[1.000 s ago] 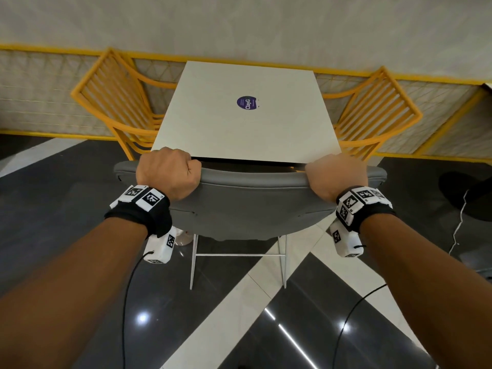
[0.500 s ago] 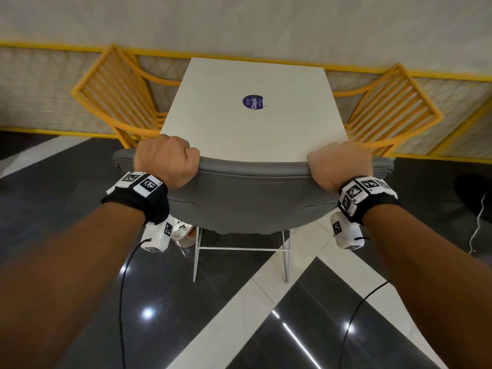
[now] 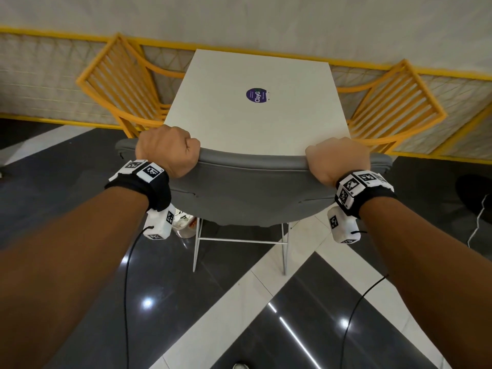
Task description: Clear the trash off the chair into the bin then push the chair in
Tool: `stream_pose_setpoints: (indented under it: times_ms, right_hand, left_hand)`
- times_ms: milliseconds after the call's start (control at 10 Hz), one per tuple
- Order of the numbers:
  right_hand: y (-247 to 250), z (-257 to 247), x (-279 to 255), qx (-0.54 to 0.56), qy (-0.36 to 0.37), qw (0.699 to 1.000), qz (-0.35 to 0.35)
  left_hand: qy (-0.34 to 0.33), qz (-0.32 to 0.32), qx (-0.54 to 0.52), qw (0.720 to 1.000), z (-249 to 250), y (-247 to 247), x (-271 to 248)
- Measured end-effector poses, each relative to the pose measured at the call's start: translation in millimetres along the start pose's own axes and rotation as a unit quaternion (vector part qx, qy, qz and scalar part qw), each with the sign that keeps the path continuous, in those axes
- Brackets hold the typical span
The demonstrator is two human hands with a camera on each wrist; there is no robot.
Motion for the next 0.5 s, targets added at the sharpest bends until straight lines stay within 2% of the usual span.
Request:
stream_pose_setpoints:
  times_ms: [200,300,400,500]
  right_hand:
    - [7,-8,-16,0.009,-0.008,0.999,-0.035]
    - [8,-8,-44,0.081,0.026,0.996,0.033]
    - [2,-6,-104,0.232,0.034,0.968,0.092]
    - [-30,-14,-188,0.314,0.006,0.946,-0.079]
  left_hand:
    - [0.003,-0.008,-0.003,1.000,5,8,-14]
    - [0.012,0.019,-0.047,0.999,7,15,-40]
    - [0.005,0.026,-0.098,0.995,-4,5,-101]
    - [0.079,-0.073,-0.173,0.979,-29,-15,-198]
Point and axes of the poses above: each hand's wrist, its own x-axis towards the middle knuckle, its own y-axis out of the back of the hand, z = x × y, the point moved 2 cm from there along x, towards the middle knuckle
